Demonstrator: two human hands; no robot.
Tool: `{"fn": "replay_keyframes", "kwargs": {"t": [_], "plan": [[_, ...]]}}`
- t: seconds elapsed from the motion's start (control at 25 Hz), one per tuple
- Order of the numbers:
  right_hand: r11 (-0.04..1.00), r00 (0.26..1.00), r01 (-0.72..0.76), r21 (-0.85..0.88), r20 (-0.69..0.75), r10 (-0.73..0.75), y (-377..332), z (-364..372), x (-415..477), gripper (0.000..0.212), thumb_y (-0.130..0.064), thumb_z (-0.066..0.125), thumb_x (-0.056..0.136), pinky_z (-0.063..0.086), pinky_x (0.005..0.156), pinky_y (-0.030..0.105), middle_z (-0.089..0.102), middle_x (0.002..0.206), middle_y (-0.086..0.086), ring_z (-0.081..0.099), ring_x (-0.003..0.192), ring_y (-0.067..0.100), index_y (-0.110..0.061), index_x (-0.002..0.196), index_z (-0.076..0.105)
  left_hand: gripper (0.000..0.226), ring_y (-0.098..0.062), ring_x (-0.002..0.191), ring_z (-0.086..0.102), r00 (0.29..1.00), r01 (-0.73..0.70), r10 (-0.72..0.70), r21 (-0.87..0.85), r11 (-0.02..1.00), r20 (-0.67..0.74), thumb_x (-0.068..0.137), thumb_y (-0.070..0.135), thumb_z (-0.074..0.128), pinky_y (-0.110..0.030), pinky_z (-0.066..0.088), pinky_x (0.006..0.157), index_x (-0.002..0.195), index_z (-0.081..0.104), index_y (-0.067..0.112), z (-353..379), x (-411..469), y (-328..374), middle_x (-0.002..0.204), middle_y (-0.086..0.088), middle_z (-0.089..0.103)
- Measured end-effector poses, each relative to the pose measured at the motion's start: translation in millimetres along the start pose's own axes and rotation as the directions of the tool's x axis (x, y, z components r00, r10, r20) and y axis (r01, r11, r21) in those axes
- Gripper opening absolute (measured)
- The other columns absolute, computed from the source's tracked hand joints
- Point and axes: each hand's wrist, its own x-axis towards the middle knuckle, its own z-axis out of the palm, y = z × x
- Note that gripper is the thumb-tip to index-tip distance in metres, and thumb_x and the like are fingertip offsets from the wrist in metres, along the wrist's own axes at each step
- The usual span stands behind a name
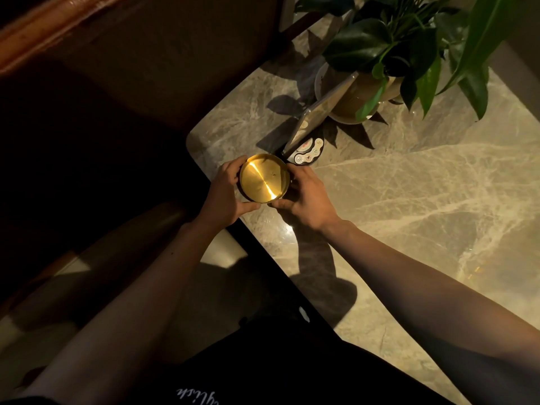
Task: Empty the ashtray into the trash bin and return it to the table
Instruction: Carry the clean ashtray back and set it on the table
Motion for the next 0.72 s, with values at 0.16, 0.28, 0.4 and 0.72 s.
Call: {"fn": "replay_keyframes", "kwargs": {"t": [0.16, 0.28, 0.4, 0.72], "plan": [[1.0, 1.0, 0.002, 0.001, -0.026, -0.002, 0.3, 0.3, -8.5, 0.081, -0.028, 0.081, 0.074, 0.04, 0.108, 0.035, 0.051, 0.134, 0.014, 0.049, 0.124, 0.025, -0.006, 0.141, 0.041, 0.114, -0.023, 0.132, 0.044, 0.999, 0.02, -0.02, -0.004, 1.0, -0.038, 0.054, 0.014, 0.092, -0.037, 0.041, 0.109, 0.147, 0.026, 0.009, 4.4, -14.3, 1.4, 0.145, -0.014, 0.04], [1.0, 0.998, 0.01, -0.002, -0.06, -0.01, 2.7, -2.4, -20.9, 0.068, -0.026, 0.073, 0.083, 0.039, 0.102, 0.025, 0.053, 0.129, 0.014, 0.052, 0.118, 0.022, -0.007, 0.141, 0.042, 0.097, -0.018, 0.127, 0.047, 0.99, 0.018, -0.024, -0.041, 0.999, -0.136, 0.062, 0.013, 0.088, -0.031, 0.042, 0.104, 0.143, 0.034, 0.011, 10.4, -33.8, 12.0, 0.14, -0.005, 0.041], [0.998, 0.997, 0.034, -0.059, -0.07, -0.038, 9.6, -8.5, -35.1, 0.055, -0.026, 0.063, 0.091, 0.038, 0.101, 0.028, 0.055, 0.128, 0.015, 0.053, 0.116, 0.025, -0.004, 0.138, 0.045, 0.066, -0.023, 0.118, 0.051, 0.964, -0.047, 0.046, 0.003, 0.999, -0.262, 0.072, 0.016, 0.08, -0.028, 0.045, 0.098, 0.129, 0.047, 0.01, 16.9, -50.5, 22.0, 0.126, 0.001, 0.048], [0.99, 0.99, 0.071, -0.12, -0.113, -0.085, 31.7, -37.8, -82.2, 0.039, -0.028, 0.049, 0.099, 0.036, 0.097, 0.024, 0.058, 0.124, 0.013, 0.054, 0.115, 0.025, -0.006, 0.131, 0.053, 0.042, -0.023, 0.116, 0.054, 0.953, -0.249, 0.283, 0.253, 0.935, -0.108, 0.088, 0.027, 0.063, -0.033, 0.048, 0.098, 0.124, 0.054, 0.007, 34.7, -68.3, 50.8, 0.126, -0.013, 0.052]]}}
